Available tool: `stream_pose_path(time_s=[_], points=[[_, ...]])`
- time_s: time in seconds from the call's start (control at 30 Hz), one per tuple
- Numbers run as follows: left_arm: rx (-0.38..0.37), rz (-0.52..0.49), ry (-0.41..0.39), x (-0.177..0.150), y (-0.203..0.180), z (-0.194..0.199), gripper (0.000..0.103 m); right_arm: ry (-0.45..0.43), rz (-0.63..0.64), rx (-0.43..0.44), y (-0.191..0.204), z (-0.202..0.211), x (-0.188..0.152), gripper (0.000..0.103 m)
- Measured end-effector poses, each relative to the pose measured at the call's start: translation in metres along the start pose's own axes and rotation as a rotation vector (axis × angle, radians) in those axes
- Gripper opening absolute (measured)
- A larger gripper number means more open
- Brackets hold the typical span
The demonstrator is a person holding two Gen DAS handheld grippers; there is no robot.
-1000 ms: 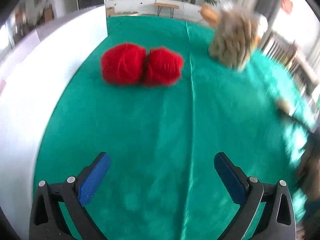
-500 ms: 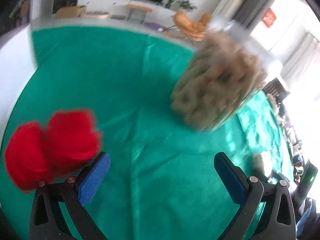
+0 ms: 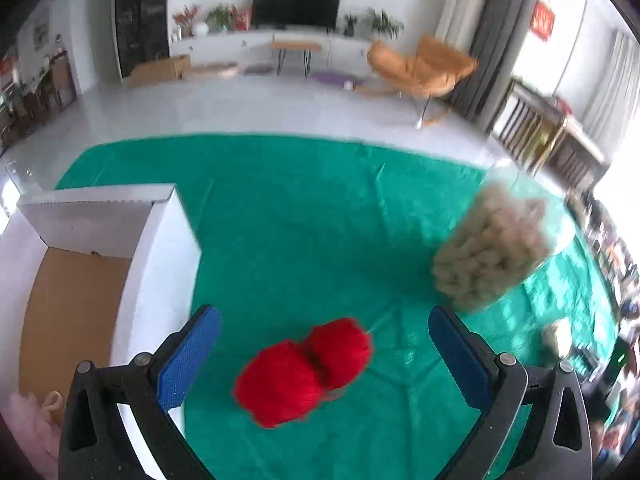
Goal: Organize soft objects
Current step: 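Grasp the red yarn bundle with the left gripper while the right gripper holds the packet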
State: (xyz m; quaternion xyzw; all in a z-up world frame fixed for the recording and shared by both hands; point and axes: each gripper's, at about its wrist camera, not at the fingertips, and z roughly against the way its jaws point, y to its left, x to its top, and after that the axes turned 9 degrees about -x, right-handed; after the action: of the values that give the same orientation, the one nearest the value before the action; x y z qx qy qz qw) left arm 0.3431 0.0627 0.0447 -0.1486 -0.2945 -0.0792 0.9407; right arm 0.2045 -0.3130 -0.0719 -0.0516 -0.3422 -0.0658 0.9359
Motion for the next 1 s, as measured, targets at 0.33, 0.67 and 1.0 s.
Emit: stream_pose_path(time_s=[0.33,0.67,1.0], points=[[0.080,-0.294,0.274,-0.042,-0.012,-0.091,0.102,-0.001,-0.001,0.000,0.000,0.000,0.000,0.061],[0.077,-0.170,0.194,-0.051,-0.017,-0.075,0.050,-0.001,0.002,-0.002,0.000,0.000,0.000,0.062],[0.253,-0.311,0.265,-0.071,-0.053,-0.094,0.083,0.276,0.019,0.100,-0.009,-0.018,0.039,0.070]])
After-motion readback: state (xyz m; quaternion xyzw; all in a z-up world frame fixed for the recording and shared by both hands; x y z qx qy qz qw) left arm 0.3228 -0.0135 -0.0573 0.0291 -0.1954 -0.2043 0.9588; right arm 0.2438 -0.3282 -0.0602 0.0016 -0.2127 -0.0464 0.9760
